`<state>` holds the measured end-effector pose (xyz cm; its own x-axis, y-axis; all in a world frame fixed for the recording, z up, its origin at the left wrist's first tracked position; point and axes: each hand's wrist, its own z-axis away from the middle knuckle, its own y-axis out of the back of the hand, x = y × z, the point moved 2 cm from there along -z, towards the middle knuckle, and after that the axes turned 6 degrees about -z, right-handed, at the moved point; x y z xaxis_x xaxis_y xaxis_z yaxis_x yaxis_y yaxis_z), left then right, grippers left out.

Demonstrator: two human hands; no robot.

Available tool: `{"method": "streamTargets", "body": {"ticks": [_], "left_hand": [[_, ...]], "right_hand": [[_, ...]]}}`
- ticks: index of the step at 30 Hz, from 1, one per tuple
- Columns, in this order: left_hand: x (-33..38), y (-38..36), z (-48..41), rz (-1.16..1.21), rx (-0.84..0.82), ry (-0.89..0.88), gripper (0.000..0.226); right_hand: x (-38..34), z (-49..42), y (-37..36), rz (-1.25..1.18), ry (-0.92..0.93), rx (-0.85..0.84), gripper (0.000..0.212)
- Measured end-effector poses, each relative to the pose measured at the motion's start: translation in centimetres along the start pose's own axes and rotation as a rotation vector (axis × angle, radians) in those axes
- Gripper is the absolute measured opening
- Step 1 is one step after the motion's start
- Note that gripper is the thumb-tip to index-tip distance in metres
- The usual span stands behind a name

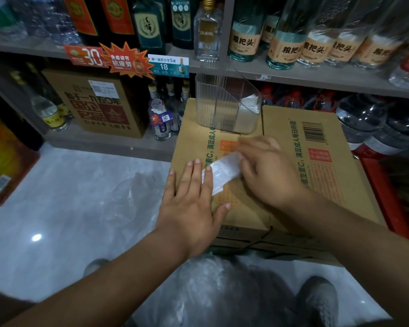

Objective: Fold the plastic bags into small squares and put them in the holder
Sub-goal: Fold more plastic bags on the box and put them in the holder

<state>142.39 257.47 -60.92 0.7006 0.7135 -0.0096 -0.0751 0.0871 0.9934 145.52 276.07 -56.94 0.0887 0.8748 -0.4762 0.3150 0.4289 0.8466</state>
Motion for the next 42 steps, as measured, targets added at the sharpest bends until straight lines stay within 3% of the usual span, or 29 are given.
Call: {"method": "streamTargets", "body": {"ticks": [3,6,11,16,21,27,34,38,42], "left_hand": [[-0.1,-0.1,-0.1,-0.015,-0.007,-0.018,0.088],[-0.5,-0.2,-0.1,0.02,0.02,-0.051,0.088],[-1.4,0.3,0.7,0.087,0.051,-0.157,0.086],[-2.9,0.5,1.2,0.276,0.188,-0.28,0.065],[-3.8,0.6,1.5,0.321,0.219,-0.281,0.057],[-4.0,1.0,1.5,0.388,0.219,-0.289,0.046],[-4.1,0.7,1.5,0.478,0.267,-0.282,0.033],[-4.2,0.6,1.4,0.486,0.279,-0.297,0.036],[-4.2,0.9,1.5,0.504,0.269,-0.347,0.051]], "right_hand": [[-1.1,1.7,-1.5,0.132,0.019,-0.337,0.066],[0.0,2.8,-2.2,0.207,0.016,-0.472,0.083],[1.1,3.2,-1.4,0.054,0.019,-0.35,0.068],[1.5,3.5,-0.6,0.141,0.025,-0.279,0.06],[0.4,3.8,-0.2,0.001,0.105,-0.105,0.05],[-1.5,5.3,-0.8,-0.171,0.163,-0.257,0.041],[-2.0,6.5,-1.8,-0.141,0.198,-0.235,0.033],[-2.3,7.0,-1.7,-0.137,0.262,-0.198,0.015],[-2.3,7.3,-1.3,-0.197,0.253,-0.185,0.013]]}}
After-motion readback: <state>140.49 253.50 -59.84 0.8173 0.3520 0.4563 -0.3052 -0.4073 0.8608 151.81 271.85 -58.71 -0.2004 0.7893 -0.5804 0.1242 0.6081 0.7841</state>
